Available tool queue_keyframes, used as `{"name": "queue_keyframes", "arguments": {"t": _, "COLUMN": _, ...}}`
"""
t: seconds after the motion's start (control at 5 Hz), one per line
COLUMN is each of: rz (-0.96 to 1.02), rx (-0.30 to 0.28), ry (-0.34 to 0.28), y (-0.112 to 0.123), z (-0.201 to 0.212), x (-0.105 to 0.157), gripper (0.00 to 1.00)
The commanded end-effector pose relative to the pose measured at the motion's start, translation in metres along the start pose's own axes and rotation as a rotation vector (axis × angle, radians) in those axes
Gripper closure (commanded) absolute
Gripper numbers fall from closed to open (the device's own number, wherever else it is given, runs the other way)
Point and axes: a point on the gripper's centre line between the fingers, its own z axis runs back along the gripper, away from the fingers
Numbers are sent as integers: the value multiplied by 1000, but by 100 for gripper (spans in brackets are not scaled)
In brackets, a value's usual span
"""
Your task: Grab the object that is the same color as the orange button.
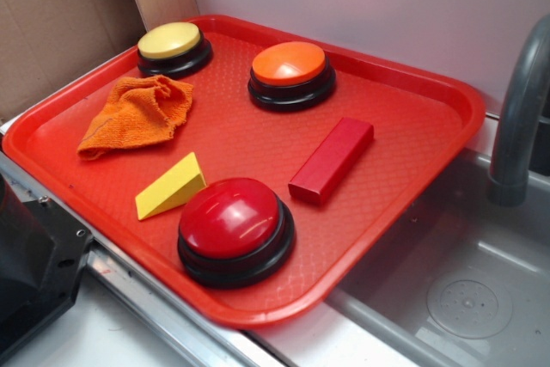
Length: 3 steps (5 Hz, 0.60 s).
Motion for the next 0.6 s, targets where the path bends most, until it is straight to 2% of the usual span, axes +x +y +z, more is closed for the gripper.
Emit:
{"name": "queue_keyframes", "arguments": {"t": 0.0, "rz": 0, "rx": 0, "ry": 0, "y": 0, "z": 0, "x": 0, "gripper": 0}}
{"name": "queue_keyframes", "arguments": {"t": 0.2, "rz": -158, "rx": 84, "ry": -21, "y": 38, "z": -17, "x": 9, "gripper": 0}}
{"name": "queue_keyframes", "arguments": {"t": 0.4, "rz": -350, "rx": 162, "ry": -13, "y": 65, "z": -37, "x": 22, "gripper": 0}}
